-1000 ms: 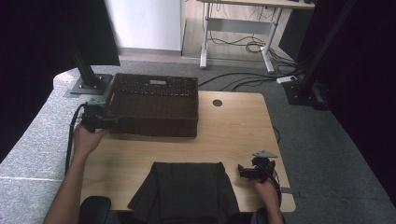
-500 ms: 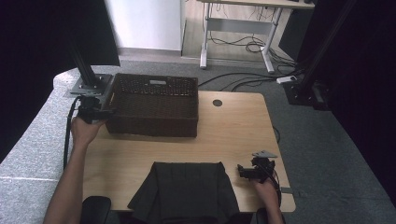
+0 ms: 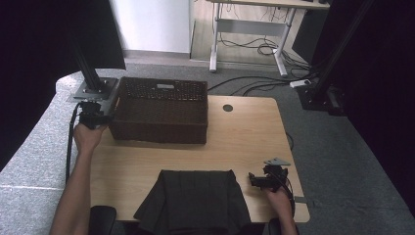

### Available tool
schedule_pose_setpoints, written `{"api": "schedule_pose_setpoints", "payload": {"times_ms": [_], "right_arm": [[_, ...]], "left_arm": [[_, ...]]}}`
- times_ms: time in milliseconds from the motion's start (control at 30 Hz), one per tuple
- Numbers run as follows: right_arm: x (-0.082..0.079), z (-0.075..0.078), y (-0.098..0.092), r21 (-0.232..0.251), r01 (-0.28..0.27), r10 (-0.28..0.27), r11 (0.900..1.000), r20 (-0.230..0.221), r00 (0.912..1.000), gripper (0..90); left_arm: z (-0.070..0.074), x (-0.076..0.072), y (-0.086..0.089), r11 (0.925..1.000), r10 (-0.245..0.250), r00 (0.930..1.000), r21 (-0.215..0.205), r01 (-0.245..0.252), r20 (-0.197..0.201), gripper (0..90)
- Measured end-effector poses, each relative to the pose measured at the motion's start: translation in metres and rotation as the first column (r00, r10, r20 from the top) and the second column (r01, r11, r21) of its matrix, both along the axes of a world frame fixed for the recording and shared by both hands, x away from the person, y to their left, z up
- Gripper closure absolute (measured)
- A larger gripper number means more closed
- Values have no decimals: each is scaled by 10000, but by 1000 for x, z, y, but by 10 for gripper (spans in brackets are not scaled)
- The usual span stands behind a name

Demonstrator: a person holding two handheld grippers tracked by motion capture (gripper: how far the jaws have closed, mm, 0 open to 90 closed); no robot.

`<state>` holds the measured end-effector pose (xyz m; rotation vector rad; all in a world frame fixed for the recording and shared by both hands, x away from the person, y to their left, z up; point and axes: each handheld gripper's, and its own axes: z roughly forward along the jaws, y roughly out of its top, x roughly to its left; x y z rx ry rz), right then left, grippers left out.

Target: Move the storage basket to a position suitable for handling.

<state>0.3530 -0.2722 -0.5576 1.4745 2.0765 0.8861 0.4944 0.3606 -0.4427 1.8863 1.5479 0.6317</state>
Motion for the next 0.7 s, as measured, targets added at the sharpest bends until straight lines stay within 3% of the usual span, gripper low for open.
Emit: {"api": "schedule_pose_setpoints", "payload": {"times_ms": [33,67,167,333,700], "right_arm": [[0,0,0,0,0,0,10000,0,10000,0],[0,0,0,-1,-5,5,10000,1,10000,0],[0,0,0,-2,-15,15,10000,2,10000,0],[0,0,0,-2,-16,16,10000,3,10000,0],[0,0,0,-2,-16,16,10000,1,10000,0]], "left_arm": [[0,0,0,10000,0,10000,0,0,0,663],[0,1,-1,9999,-132,9999,-111,131,-36,663],[1,1,-5,9991,153,9998,393,-148,-138,773],[3,-1,-6,9998,20,9993,223,-12,-371,787],[2,-9,-17,9997,-235,9991,7,236,-341,785]]}}
